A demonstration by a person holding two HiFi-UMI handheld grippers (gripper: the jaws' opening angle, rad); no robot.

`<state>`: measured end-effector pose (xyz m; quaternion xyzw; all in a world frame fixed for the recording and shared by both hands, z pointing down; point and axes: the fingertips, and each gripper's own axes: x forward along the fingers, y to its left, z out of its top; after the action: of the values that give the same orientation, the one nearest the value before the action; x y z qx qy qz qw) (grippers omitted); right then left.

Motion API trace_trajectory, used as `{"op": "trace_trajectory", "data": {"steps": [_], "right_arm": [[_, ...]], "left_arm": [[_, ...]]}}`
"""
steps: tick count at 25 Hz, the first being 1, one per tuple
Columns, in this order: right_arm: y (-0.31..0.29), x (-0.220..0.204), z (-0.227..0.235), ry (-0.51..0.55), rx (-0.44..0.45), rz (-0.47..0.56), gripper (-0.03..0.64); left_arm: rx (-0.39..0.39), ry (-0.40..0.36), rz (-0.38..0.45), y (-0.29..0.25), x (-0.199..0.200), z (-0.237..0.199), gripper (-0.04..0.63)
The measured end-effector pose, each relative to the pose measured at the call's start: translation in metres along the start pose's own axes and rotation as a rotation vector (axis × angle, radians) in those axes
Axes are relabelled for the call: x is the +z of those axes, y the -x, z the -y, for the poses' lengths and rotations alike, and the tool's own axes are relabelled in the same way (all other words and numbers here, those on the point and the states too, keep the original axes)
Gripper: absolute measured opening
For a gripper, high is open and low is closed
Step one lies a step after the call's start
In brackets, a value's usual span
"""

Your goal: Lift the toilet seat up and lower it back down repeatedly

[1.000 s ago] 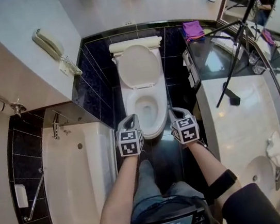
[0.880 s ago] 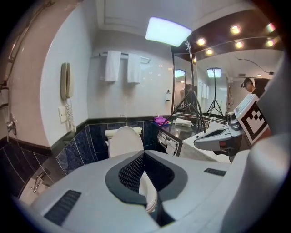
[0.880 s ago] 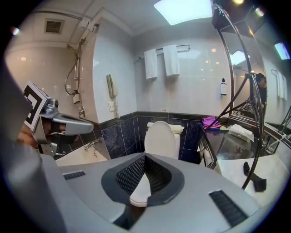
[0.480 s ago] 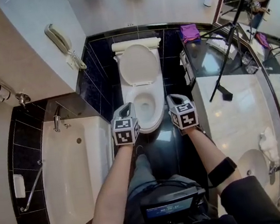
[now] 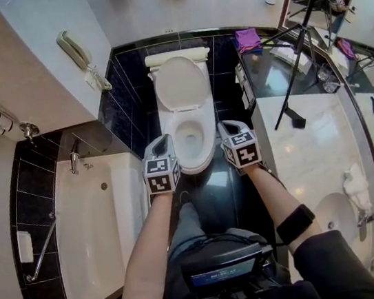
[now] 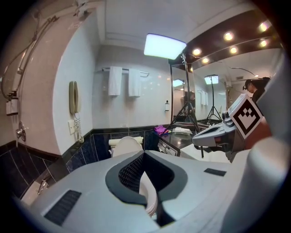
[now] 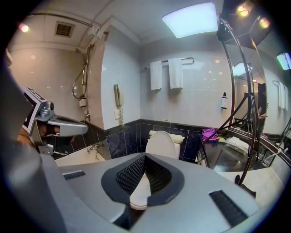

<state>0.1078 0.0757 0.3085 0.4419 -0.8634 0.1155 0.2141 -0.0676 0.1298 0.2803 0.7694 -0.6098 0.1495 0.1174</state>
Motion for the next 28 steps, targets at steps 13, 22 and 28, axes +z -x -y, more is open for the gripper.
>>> {"op": "trace_trajectory", "data": {"steps": [13,22,28], "right_arm": [[-0.008,-0.013,0.009,-0.012,-0.003,-0.018,0.020],[-0.061,-0.073,0.027,-0.079,-0.047,-0.122,0.095],[-0.115,-0.158,0.032,-0.197,-0.042,-0.261,0.138]], "left_arm": [[-0.003,-0.010,-0.007,-0.010,-0.011,0.001,-0.012],[-0.068,-0.066,-0.046,-0.058,-0.044,-0.008,-0.012],[-0.129,-0.106,-0.075,-0.107,-0.084,-0.015,-0.012]]}}
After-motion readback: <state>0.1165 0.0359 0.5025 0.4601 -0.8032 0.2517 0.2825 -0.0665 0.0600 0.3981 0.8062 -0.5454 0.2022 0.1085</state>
